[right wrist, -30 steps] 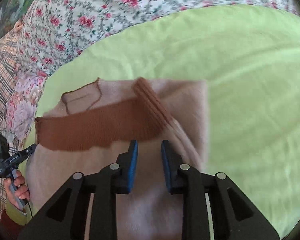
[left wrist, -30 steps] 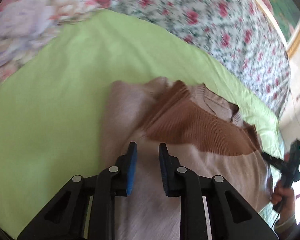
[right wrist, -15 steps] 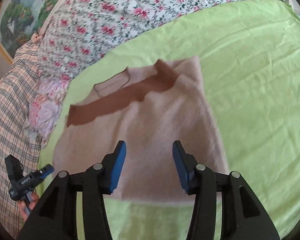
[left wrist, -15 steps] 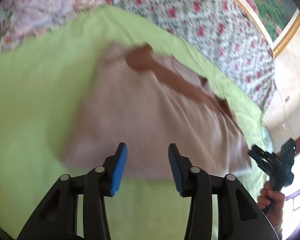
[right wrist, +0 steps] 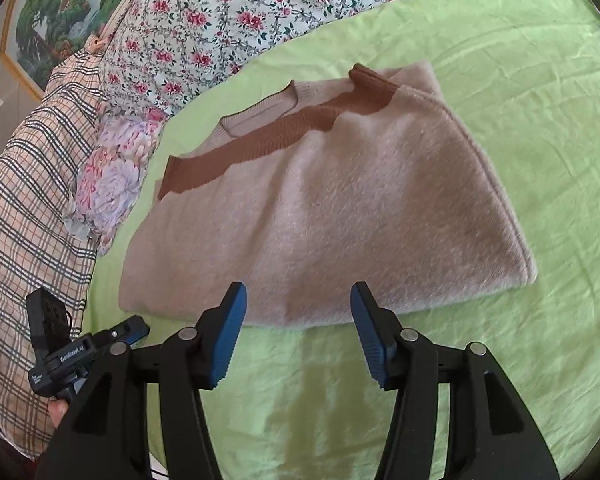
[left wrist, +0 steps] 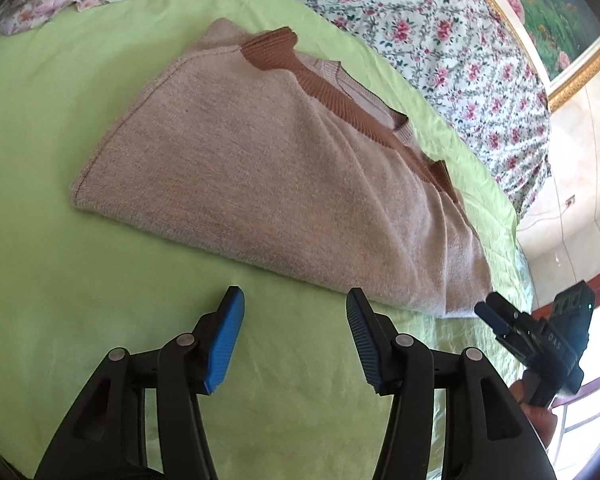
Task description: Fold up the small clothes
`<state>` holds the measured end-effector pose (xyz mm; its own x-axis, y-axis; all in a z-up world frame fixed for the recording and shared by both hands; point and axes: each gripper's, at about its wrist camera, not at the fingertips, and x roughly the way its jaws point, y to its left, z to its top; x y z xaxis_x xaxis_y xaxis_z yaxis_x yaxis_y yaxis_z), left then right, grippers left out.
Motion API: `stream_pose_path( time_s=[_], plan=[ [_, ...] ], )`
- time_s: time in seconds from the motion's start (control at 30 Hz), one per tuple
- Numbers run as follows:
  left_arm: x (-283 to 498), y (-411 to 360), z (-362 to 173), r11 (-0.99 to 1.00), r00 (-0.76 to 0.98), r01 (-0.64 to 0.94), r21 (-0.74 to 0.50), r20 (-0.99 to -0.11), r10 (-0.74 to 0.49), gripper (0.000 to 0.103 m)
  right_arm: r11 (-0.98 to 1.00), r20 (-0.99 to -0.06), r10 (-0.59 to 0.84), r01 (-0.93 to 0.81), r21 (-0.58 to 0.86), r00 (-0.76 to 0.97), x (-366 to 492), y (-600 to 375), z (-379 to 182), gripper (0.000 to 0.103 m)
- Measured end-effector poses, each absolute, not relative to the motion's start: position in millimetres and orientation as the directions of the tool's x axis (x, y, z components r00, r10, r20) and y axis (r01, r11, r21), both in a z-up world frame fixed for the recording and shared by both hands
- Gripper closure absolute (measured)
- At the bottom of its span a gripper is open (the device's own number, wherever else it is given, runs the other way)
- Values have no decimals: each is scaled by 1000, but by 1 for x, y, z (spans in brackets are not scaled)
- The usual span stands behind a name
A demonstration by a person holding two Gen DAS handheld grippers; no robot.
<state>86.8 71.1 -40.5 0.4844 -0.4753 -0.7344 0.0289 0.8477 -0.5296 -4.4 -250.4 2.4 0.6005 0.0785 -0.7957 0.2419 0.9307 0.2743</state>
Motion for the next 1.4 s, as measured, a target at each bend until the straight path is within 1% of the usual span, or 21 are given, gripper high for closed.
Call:
stream_pose_path(
  time_s=[0.23,0.5,0.57,0.6,0.67,0.7,0.73,0.83,0.97,1.03,1.1,1.13,1.17,1.3,1.4],
  plan=[
    [102,91,-49,826,526,-42,-562,-715,-460,48,931,-794,85,235,278,602,-5,-246,3,44],
    [143,115,-53,785,595,-135,-605,-683,-424,50,929,-788,110,219,298,606,3,-247,5,43],
    [154,121,-52,776,608,-166,-608,-683,-405,53,929,-785,114,215,301,609,9,-251,6,43],
    [158,123,-51,780,613,-175,-600,-687,-391,59,929,-784,118,212,305,609,12,-252,7,43],
    [168,123,-45,801,626,-177,-572,-694,-356,77,927,-779,130,203,314,614,23,-258,9,43],
    [171,121,-42,810,631,-168,-563,-692,-350,91,927,-778,133,200,317,614,28,-261,11,43],
    [174,117,-34,820,645,-147,-554,-682,-346,94,927,-777,144,191,323,613,36,-266,12,43],
    [174,91,-5,862,680,-52,-505,-650,-340,96,910,-768,195,179,373,610,58,-282,15,43],
    [169,45,28,876,693,114,-469,-594,-409,96,875,-747,289,151,460,599,88,-303,18,43],
    [168,13,39,877,680,199,-438,-582,-445,96,838,-726,375,126,532,576,107,-311,17,43],
    [167,-10,39,872,660,251,-420,-585,-472,96,805,-710,442,108,584,548,123,-310,13,37],
    [167,-22,36,868,646,276,-414,-588,-486,96,792,-707,471,101,602,527,133,-308,9,30],
    [167,-35,32,865,632,296,-406,-595,-496,96,778,-703,498,95,621,507,142,-305,4,27],
    [168,-58,17,850,581,333,-407,-621,-525,96,682,-637,631,76,728,443,175,-291,-21,25],
    [167,-64,10,848,565,339,-408,-633,-530,96,659,-629,662,83,748,408,204,-276,-41,25]
  ],
)
